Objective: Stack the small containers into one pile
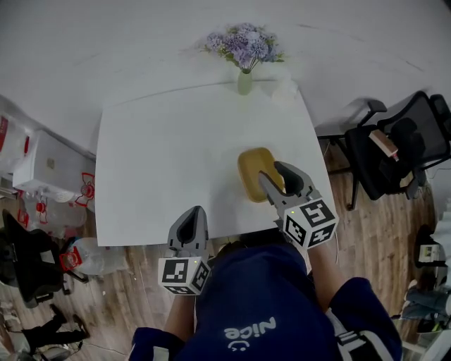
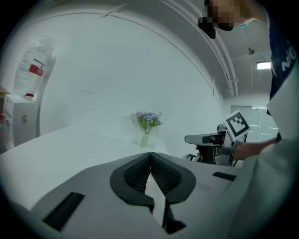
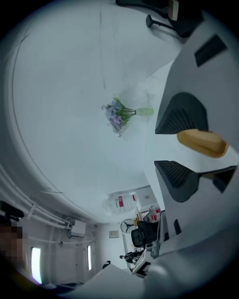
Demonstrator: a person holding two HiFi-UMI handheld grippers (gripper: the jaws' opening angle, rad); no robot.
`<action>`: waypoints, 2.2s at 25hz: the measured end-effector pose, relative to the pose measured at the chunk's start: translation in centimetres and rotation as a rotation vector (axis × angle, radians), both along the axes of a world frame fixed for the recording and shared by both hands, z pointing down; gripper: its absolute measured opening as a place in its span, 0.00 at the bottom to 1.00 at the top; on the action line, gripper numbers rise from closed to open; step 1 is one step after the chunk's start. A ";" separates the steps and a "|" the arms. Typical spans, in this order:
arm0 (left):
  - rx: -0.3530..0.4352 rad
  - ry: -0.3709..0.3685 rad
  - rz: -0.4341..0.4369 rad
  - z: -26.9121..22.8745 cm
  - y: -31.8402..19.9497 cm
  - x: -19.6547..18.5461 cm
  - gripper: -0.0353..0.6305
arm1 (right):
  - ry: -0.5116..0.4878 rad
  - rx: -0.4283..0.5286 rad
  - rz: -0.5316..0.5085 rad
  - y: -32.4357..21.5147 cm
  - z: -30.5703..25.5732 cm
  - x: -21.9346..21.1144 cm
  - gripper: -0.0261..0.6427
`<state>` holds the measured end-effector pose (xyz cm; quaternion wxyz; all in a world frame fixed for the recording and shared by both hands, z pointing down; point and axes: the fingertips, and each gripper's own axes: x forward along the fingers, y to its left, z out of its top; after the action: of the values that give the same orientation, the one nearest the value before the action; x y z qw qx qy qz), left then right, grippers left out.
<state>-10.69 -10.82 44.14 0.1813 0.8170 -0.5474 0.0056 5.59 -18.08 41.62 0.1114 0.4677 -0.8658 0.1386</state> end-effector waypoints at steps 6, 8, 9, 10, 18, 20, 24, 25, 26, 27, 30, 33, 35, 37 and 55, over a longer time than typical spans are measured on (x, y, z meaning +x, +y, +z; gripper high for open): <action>0.068 -0.007 0.013 -2.7 0.4 1.4 0.08 | -0.006 0.077 0.071 3.5 -0.1 2.3 0.31; 0.080 -0.008 0.014 -3.1 0.7 1.7 0.08 | -0.026 0.078 0.096 4.1 0.2 2.8 0.31; 0.083 -0.010 0.017 -3.1 0.9 1.7 0.08 | -0.033 0.080 0.103 4.4 0.3 2.9 0.31; 0.084 -0.016 0.025 -3.0 1.0 1.8 0.08 | -0.037 0.084 0.107 4.7 0.3 3.0 0.31; 0.120 -0.036 0.011 -4.4 1.2 1.3 0.08 | -0.036 0.125 0.096 4.9 -0.8 2.5 0.31; 0.114 -0.030 0.009 -4.2 1.4 1.4 0.08 | -0.030 0.131 0.077 5.0 -0.7 2.2 0.31; 0.116 -0.011 -0.002 -3.6 1.5 1.4 0.08 | -0.024 0.124 0.071 4.5 0.3 1.8 0.23; 0.115 -0.007 -0.003 -3.7 1.6 1.5 0.08 | -0.029 0.113 0.082 4.4 0.5 1.9 0.14; 0.115 -0.005 0.000 -3.7 1.6 1.6 0.08 | -0.036 0.105 0.089 4.4 0.6 2.0 0.14; 0.116 -0.006 0.004 -3.6 1.7 1.7 0.08 | -0.039 0.102 0.094 4.4 0.6 2.0 0.13; 0.112 -0.014 0.006 -3.3 1.6 1.7 0.08 | -0.022 0.123 0.119 4.2 0.3 2.4 0.12; 0.099 -0.016 0.000 -2.7 1.3 1.6 0.08 | -0.005 0.133 0.127 3.7 0.2 2.7 0.12; 0.093 -0.034 -0.001 -2.4 1.1 1.5 0.08 | 0.015 0.133 0.124 3.5 0.3 2.7 0.12; 0.094 -0.055 0.001 -2.0 1.0 1.5 0.08 | 0.020 0.140 0.120 3.4 0.2 2.7 0.12; 0.086 -0.084 0.006 -1.5 -0.8 3.1 0.08 | 0.057 0.144 0.063 1.4 0.6 2.8 0.11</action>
<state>-7.56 -11.61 42.66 0.1230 0.8248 -0.5517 0.0173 8.36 -16.68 42.21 0.0978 0.5054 -0.8548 0.0660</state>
